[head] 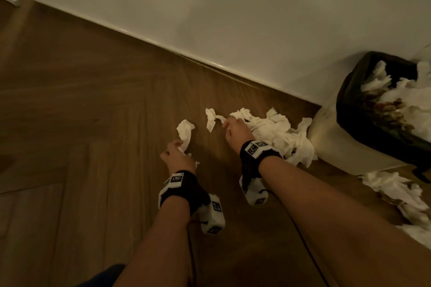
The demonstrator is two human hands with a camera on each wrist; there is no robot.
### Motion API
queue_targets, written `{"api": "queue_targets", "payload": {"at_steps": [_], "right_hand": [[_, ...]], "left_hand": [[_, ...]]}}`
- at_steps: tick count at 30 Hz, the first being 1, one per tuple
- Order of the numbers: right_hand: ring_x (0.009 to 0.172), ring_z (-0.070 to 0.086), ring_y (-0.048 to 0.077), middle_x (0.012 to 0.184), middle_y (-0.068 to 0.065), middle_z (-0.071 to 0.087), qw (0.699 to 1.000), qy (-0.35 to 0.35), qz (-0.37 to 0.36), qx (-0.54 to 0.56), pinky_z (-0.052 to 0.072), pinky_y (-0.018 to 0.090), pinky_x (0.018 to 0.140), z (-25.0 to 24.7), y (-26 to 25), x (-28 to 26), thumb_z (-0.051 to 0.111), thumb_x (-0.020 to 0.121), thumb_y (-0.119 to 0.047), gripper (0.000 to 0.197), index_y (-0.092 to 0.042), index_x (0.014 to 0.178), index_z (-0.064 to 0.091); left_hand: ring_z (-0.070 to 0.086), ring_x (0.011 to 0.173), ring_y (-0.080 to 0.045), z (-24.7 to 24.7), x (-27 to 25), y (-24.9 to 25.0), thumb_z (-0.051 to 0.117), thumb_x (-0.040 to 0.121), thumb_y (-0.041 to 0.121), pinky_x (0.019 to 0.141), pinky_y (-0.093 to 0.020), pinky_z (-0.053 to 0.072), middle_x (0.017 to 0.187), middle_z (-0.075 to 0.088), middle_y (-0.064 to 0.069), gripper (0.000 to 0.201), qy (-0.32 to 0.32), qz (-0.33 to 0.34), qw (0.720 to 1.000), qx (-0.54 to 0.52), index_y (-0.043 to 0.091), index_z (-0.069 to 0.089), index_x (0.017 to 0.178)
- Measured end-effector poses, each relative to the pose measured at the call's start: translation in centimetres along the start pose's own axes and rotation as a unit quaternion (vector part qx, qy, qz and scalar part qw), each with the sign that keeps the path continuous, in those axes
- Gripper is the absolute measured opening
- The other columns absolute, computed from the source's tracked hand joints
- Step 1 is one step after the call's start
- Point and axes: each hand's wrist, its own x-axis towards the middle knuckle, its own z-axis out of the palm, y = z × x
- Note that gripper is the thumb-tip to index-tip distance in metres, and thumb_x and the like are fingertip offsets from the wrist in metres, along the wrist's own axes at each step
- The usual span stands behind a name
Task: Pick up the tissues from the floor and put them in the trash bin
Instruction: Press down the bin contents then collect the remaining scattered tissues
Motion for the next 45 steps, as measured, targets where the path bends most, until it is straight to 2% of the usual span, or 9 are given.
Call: {"api": "queue_targets", "payload": {"at_steps": [5, 8, 13, 18, 20, 25, 32, 37, 45], "right_hand": [[0.114, 0.052, 0.022, 0.127, 0.011, 0.05, 0.995, 0.052, -0.013, 0.087, 0.044, 0.039, 0.1, -0.7, 0.5, -1.2, 0.037, 0.091, 0.005, 0.049, -0.014, 0.137, 0.038], [0.081, 0.056, 0.01, 0.098, 0.004, 0.056, 0.989, 0.068, -0.018, 0.132, 0.05, 0.025, 0.071, -2.4, 0.9, -2.6, 0.043, 0.092, 0.0, 0.04, -0.018, 0.128, 0.043], [0.097, 0.059, 0.017, 0.109, 0.006, 0.059, 0.985, 0.087, -0.079, 0.127, 0.047, 0.027, 0.088, -7.5, 0.1, -5.6, 0.054, 0.093, -0.01, 0.026, -0.014, 0.119, 0.057], [0.094, 0.046, 0.013, 0.116, 0.009, 0.04, 0.973, 0.178, -0.112, 0.09, 0.03, 0.008, 0.088, -14.4, -0.2, -8.8, 0.042, 0.097, -0.009, 0.037, -0.012, 0.133, 0.049], [0.091, 0.046, 0.011, 0.111, 0.007, 0.043, 0.964, 0.221, -0.108, 0.1, 0.03, 0.007, 0.085, -17.3, 0.4, -10.4, 0.045, 0.096, -0.007, 0.038, -0.014, 0.133, 0.048], [0.069, 0.051, -0.007, 0.082, -0.006, 0.055, 0.926, 0.33, -0.06, 0.175, 0.038, 0.0, 0.065, -23.3, 3.9, -14.1, 0.062, 0.087, -0.008, 0.029, -0.016, 0.113, 0.054], [0.088, 0.061, 0.017, 0.104, 0.003, 0.063, 0.914, 0.382, 0.031, 0.13, 0.05, 0.025, 0.081, -27.6, 9.8, -16.8, 0.064, 0.087, -0.021, 0.015, -0.019, 0.101, 0.068], [0.085, 0.065, 0.018, 0.103, 0.006, 0.068, 0.942, 0.307, 0.099, 0.089, 0.051, 0.025, 0.078, -28.3, 14.0, -17.8, 0.062, 0.088, -0.022, 0.024, -0.015, 0.11, 0.067], [0.105, 0.058, 0.021, 0.114, 0.006, 0.063, 0.969, 0.173, 0.166, -0.058, 0.043, 0.024, 0.086, -27.5, 15.8, -16.0, 0.055, 0.09, -0.013, 0.02, -0.015, 0.107, 0.065]], "left_hand": [[0.056, 0.082, -0.016, 0.1, -0.1, 0.4, 0.031, 0.096, 0.005, 0.062, -0.026, 0.051, 0.101, 0.058, 0.0, 0.037, -0.028, -0.03, 0.994, -0.1, 0.024, 0.048, 0.123], [0.054, 0.071, -0.016, -0.2, 0.1, 0.8, 0.034, 0.1, 0.021, 0.044, -0.023, 0.046, 0.1, 0.057, -0.006, 0.027, -0.007, 0.034, 0.999, 0.007, 0.017, 0.058, 0.11], [0.056, 0.09, -0.025, 0.0, -0.8, 3.2, 0.023, 0.099, 0.046, 0.073, -0.029, 0.037, 0.09, 0.059, -0.006, 0.05, -0.05, 0.136, 0.983, 0.11, 0.016, 0.063, 0.091], [0.04, 0.12, -0.031, 1.6, -3.5, 10.5, 0.034, 0.095, 0.005, 0.101, -0.032, 0.03, 0.131, 0.041, -0.019, 0.035, -0.123, 0.186, 0.97, 0.094, 0.009, 0.05, 0.125], [0.037, 0.119, -0.033, 2.4, -5.6, 13.6, 0.035, 0.089, -0.005, 0.101, -0.035, 0.03, 0.132, 0.034, -0.018, 0.042, -0.116, 0.229, 0.965, 0.054, 0.011, 0.049, 0.125], [0.038, 0.101, -0.015, 4.7, -11.1, 20.1, 0.032, 0.081, -0.023, 0.089, -0.004, 0.025, 0.124, 0.022, -0.006, 0.062, -0.16, 0.384, 0.909, 0.003, 0.016, 0.05, 0.126], [0.049, 0.087, -0.007, 9.5, -17.9, 25.0, 0.06, 0.085, 0.004, 0.08, -0.014, 0.04, 0.102, 0.051, 0.003, 0.028, -0.207, 0.472, 0.854, -0.073, 0.025, 0.055, 0.102], [0.046, 0.089, -0.007, 13.0, -19.2, 25.0, 0.064, 0.084, 0.008, 0.086, -0.014, 0.037, 0.102, 0.043, 0.005, 0.019, -0.215, 0.508, 0.834, 0.013, 0.015, 0.064, 0.101], [0.054, 0.104, -0.024, 14.9, -18.5, 25.7, 0.058, 0.088, 0.012, 0.091, -0.029, 0.042, 0.114, 0.054, -0.006, 0.021, -0.223, 0.589, 0.732, 0.26, 0.016, 0.068, 0.106]]}}
